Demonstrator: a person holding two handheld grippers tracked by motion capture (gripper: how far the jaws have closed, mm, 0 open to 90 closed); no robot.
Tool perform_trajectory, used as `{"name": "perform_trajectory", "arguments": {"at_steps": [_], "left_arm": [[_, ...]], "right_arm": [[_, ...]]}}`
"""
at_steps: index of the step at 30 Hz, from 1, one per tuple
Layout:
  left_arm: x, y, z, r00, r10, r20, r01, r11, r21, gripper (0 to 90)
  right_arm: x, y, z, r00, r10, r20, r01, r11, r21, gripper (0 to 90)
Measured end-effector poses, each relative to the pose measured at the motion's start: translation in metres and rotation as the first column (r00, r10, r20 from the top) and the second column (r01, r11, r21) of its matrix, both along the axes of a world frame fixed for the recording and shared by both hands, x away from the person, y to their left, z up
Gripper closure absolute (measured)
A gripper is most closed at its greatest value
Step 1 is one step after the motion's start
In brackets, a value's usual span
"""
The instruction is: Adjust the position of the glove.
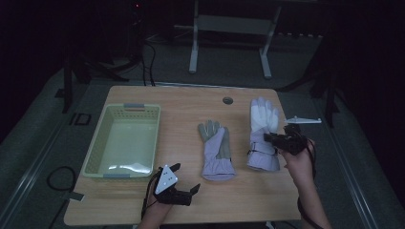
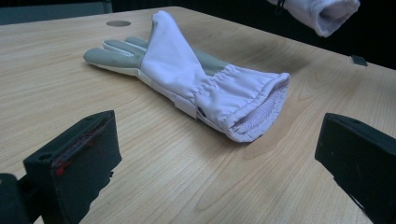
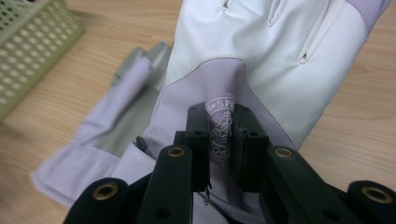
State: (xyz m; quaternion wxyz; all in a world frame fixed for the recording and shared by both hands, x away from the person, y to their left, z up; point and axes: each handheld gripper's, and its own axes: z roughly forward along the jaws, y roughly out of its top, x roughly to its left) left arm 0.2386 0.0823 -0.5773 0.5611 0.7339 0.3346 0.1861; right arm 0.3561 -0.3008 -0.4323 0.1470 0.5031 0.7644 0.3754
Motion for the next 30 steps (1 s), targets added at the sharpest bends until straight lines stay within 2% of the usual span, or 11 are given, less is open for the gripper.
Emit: {"name": "perform_trajectory", "arguments": {"at_steps": [7,13,19,25,30], "left_arm": [[0.000,0.000,0.000,1.0000,0.000,0.001,0.000,1.0000,0.001,0.1],[0.000,0.000,0.000,1.0000,-0.001,0.003,0.001,1.0000,0.001,0.1],[0.000,0.000,0.000,1.0000,-0.001,0.004,0.001,1.0000,0.002,0.1],[0.000,0.000,0.000,1.0000,-0.003,0.004,0.003,1.0000,0.002,0.1],[-0.001,0.000,0.000,1.0000,-0.004,0.007,0.004,1.0000,0.005,0.1]], "right_arm": [[-0.007,0.027,0.019,0.9997,0.010,0.022,-0.010,1.000,0.024,78.7],[-0.015,0.055,0.024,0.9996,0.020,0.019,-0.020,1.000,0.022,78.7],[-0.020,0.087,0.020,0.9988,0.049,0.006,-0.049,0.999,0.009,78.7],[-0.026,0.116,0.006,0.9976,0.066,-0.019,-0.066,0.998,0.004,78.7],[-0.020,0.131,-0.006,0.9973,0.059,-0.044,-0.060,0.998,-0.017,78.7]]}}
